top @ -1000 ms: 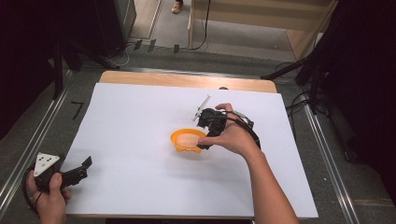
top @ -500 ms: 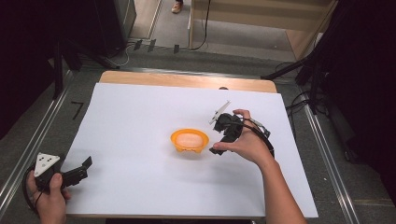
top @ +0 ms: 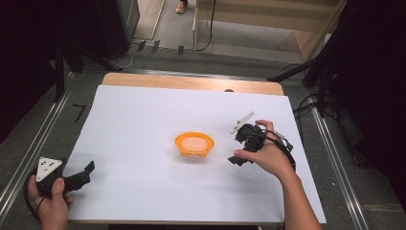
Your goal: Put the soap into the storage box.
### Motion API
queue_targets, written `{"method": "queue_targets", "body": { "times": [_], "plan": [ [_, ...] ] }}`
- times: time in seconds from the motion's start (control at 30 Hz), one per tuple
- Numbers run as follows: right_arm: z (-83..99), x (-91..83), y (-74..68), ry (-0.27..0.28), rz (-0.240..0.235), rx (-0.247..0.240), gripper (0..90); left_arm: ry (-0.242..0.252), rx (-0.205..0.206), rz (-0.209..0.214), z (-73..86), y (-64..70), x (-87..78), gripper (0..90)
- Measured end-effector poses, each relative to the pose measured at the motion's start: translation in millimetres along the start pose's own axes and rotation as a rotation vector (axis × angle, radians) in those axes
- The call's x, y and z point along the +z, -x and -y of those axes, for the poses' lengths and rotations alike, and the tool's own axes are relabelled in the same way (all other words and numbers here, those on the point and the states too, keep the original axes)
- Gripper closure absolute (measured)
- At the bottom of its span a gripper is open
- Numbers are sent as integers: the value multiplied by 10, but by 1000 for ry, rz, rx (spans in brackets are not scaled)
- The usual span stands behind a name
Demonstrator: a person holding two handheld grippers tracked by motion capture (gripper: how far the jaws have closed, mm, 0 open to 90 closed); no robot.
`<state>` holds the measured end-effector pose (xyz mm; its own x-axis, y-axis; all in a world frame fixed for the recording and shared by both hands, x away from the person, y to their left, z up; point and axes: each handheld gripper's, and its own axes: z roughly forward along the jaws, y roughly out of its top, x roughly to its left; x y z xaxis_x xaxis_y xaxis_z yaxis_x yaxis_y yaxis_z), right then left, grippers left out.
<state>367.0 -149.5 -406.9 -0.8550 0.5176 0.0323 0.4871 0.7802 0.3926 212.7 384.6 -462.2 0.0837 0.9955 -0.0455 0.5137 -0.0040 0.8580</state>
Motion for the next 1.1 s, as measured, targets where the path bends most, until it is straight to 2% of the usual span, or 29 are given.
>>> {"method": "queue_targets", "body": {
  "times": [0.43, 0.5, 0.83, 0.9, 1.0, 1.1],
  "plan": [
    [374, -42, 77, 23, 17, 57, 0, 1, 2, -1, 0, 2, 1, 68],
    [462, -63, 91, 29, 37, 62, 0, 1, 2, -1, 0, 2, 1, 68],
    [742, -111, 133, 55, 63, 115, 0, -1, 2, 0, -1, 1, 1, 68],
    [847, -127, 154, 71, 74, 136, 0, -2, 1, 0, -1, 0, 1, 68],
    [906, -138, 161, 80, 79, 150, 0, -1, 0, 2, -1, -1, 1, 68],
    [1048, -156, 176, 114, 89, 177, 0, -3, -2, 3, -1, -2, 4, 68]
  ]
}}
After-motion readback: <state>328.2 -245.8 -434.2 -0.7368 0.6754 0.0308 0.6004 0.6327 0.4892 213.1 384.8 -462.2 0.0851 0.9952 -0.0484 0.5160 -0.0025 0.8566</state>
